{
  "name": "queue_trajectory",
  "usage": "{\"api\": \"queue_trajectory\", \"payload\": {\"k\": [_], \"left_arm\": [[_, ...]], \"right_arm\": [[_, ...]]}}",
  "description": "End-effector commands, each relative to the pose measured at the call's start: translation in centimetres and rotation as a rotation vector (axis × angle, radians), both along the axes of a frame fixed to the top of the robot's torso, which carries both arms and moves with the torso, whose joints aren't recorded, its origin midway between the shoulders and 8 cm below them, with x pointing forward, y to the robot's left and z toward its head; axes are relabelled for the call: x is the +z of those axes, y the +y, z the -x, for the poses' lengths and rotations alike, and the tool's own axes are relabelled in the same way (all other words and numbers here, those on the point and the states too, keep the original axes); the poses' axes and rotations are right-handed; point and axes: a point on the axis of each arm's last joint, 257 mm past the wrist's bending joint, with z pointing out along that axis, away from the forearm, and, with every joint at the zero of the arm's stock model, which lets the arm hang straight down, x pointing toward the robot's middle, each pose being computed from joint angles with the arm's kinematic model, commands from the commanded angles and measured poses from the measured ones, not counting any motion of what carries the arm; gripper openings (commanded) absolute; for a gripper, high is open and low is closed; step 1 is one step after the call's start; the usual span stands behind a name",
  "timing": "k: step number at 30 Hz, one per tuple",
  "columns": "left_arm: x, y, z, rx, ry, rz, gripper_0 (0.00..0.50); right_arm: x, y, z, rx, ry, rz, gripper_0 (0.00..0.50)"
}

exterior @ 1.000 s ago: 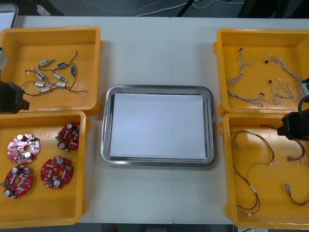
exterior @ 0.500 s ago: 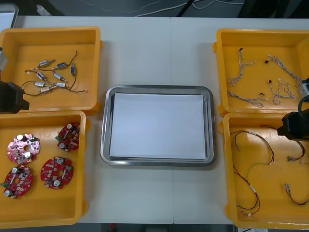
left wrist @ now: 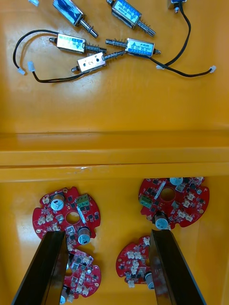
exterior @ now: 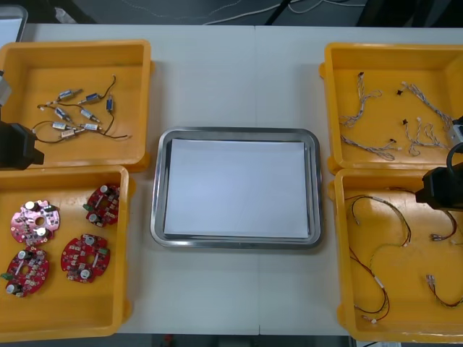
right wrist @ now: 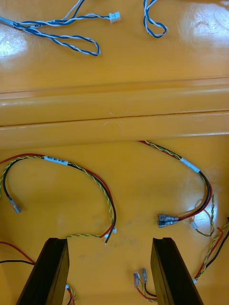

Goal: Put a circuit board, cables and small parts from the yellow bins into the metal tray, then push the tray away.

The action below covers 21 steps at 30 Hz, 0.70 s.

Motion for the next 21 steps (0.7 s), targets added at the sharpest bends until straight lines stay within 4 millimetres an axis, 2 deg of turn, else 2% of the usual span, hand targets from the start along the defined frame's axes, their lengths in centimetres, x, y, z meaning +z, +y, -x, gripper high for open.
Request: {"api": "queue_trajectory", "payload": {"k": [1,6,8,9,11,21], "left_arm": [[1.4,1.5,0.4,0.033,-0.025,-0.026,0.5],[1.4,1.5,0.4,0.033,-0.025,-0.026,0.5],[1.4,1.5,0.4,0.033,-0.025,-0.026,0.5],[-1.7,0.2,1.3,-0.007,0.04,0.001,0.5],[-2.1,-0.2,1.3,-0.009,0.042,0.015,0.5],[-1.4,0.0,1.2,-0.023,0.038,0.006,0.5]], "right_arm": [[1.0,-0.2,-0.2,0.024,-0.041,0.012,0.5],[1.0,-0.2,-0.2,0.024,-0.041,0.012,0.5],[0.3,-0.5,0.4,0.019,-0.018,0.012,0.5],[0.4,-0.5,0.4,0.02,-0.02,0.013,0.5],[0.7,-1.1,0.6,0.021,-0.013,0.036,0.5],[-0.1,-2.0,2.2,0.055,0.046,0.071,0.5]]}}
